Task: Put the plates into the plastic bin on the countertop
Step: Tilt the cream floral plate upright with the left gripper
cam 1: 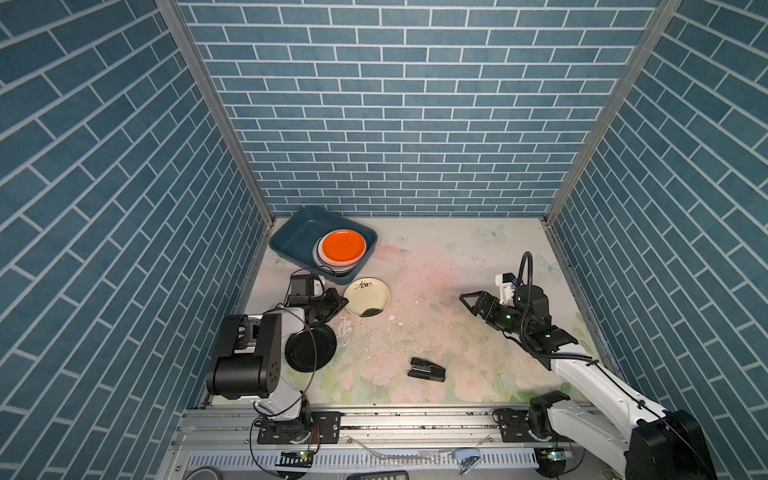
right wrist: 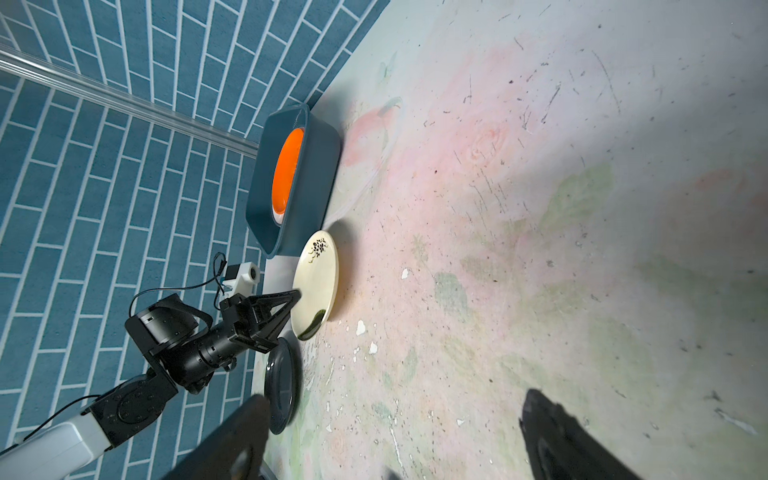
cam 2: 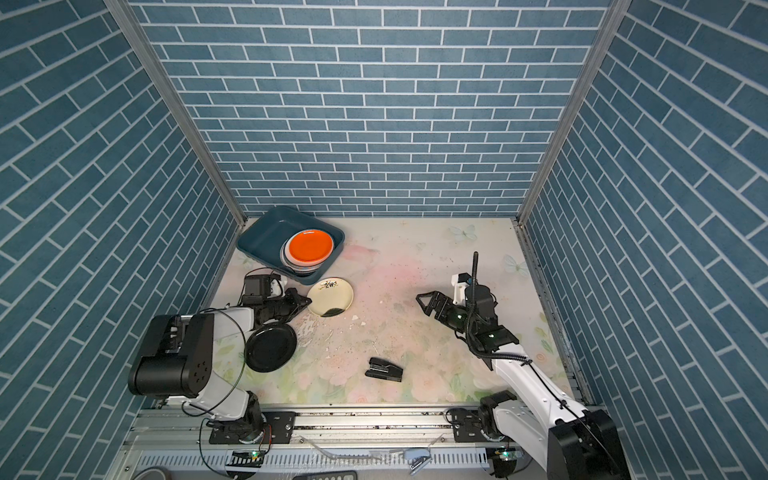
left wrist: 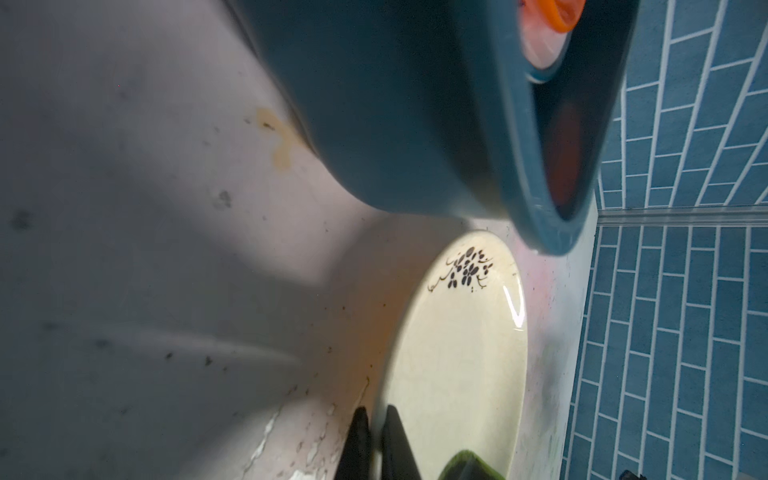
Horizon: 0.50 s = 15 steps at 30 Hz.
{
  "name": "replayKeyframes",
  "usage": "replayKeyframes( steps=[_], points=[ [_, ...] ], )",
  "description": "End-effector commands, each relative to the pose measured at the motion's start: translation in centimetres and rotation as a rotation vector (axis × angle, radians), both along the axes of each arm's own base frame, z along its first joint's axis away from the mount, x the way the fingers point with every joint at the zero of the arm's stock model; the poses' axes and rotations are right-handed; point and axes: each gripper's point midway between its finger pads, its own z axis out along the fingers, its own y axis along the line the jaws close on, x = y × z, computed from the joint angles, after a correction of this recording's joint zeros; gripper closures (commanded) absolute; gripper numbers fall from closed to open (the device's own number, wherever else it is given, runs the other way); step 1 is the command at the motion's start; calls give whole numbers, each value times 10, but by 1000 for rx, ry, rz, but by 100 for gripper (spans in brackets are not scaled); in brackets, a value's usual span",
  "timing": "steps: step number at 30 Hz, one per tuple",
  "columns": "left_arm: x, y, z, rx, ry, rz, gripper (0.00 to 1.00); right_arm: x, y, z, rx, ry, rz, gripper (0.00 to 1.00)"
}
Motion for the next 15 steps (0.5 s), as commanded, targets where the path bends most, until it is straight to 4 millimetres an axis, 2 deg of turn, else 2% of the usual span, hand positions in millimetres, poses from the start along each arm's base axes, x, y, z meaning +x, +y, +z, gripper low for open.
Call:
replayKeyframes(
  steps=[1,15],
  points=[
    [6,-10,18,0,-56,-21,100,6,3,12,37,-15,-7,5],
    [13,-59,60,14,-147,-117,100,6,3,15,45,-25,-8,6]
  ],
)
